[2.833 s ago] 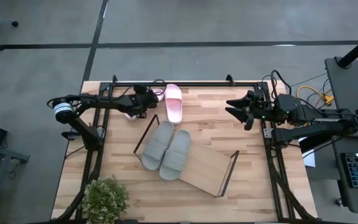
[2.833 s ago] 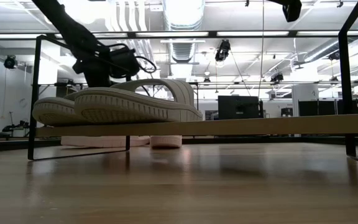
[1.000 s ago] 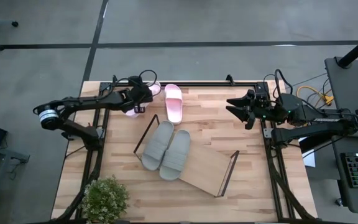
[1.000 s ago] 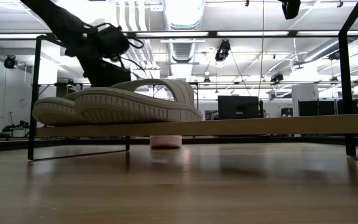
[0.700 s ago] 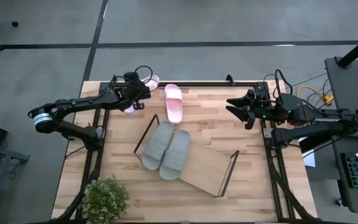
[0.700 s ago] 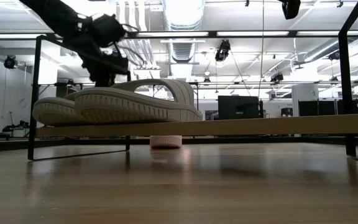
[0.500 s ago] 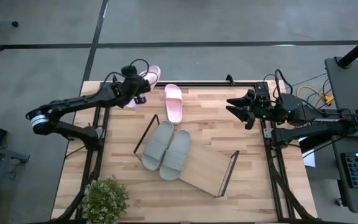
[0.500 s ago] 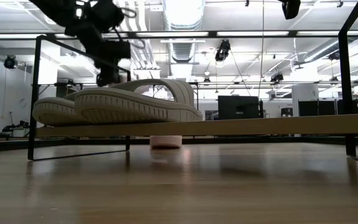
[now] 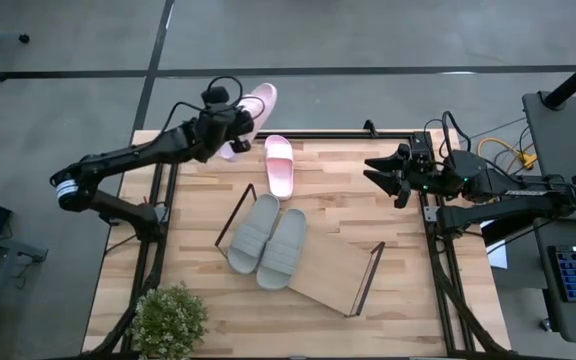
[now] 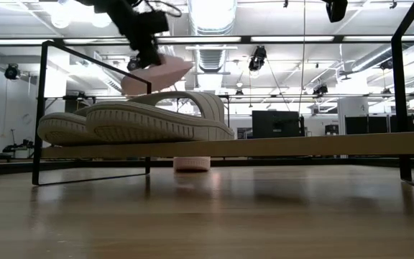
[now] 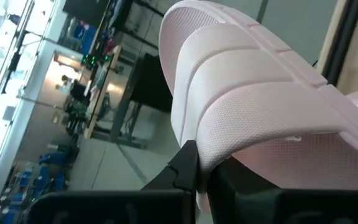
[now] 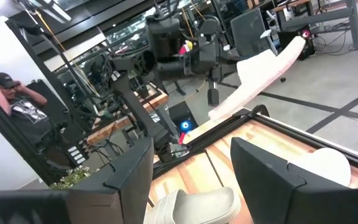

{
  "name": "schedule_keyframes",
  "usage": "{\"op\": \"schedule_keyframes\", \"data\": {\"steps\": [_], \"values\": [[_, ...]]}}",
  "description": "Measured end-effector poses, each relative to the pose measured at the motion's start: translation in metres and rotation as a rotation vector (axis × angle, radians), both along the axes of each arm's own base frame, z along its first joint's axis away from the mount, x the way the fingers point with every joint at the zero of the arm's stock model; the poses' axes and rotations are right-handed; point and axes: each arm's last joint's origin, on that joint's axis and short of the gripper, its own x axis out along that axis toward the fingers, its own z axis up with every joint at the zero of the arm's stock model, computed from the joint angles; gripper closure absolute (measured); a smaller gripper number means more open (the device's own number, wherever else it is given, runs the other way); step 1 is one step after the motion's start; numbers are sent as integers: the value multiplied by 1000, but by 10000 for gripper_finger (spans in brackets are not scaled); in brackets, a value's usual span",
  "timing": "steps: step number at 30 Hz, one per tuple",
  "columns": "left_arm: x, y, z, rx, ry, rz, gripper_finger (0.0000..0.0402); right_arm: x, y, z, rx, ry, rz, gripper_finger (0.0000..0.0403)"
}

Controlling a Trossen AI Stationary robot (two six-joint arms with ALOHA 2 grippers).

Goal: Pick and place slides into the shelf
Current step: Put the left pink slipper on the shelf

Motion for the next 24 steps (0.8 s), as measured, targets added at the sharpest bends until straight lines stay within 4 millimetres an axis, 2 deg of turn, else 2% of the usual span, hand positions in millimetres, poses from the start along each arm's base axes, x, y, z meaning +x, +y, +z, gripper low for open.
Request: {"op": "schedule_keyframes", "data": {"steps": [7,14,18,24], "values": [[28,-7,27,19,-44,-61,402,0,0,0,0,1,0,197],[55,-25,40,-28,-15,-145,401,0,0,0,-12,5,0,197],[67,-35,49,-96,-75,-191,402,0,0,0,-15,6,0,197],[78,-47,63,-112,-136,-224,401,0,0,0,-15,8,-1,197]]}}
